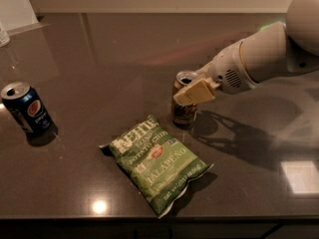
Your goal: Move orange can near green jalapeno chip bag
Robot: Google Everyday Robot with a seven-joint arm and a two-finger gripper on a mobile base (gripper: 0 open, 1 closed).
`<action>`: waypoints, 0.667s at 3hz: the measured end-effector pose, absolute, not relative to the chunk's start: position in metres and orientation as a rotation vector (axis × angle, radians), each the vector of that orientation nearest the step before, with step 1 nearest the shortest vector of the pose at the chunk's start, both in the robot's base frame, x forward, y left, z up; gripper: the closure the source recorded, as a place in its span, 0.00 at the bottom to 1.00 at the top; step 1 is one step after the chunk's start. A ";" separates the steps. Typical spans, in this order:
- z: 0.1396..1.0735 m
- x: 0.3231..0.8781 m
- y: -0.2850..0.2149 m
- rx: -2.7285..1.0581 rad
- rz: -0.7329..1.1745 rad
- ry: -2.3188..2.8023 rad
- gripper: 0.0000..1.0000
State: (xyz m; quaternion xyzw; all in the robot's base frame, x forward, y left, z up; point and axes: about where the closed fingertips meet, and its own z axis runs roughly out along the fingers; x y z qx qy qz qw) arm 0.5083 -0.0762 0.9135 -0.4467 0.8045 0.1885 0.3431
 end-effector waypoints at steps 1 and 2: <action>0.913 0.505 -0.074 -1.161 0.499 2.084 0.00; 0.906 0.506 -0.074 -1.158 0.504 2.067 0.00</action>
Offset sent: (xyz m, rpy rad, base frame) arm -0.0054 0.0016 -0.0099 0.0183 0.0052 0.0046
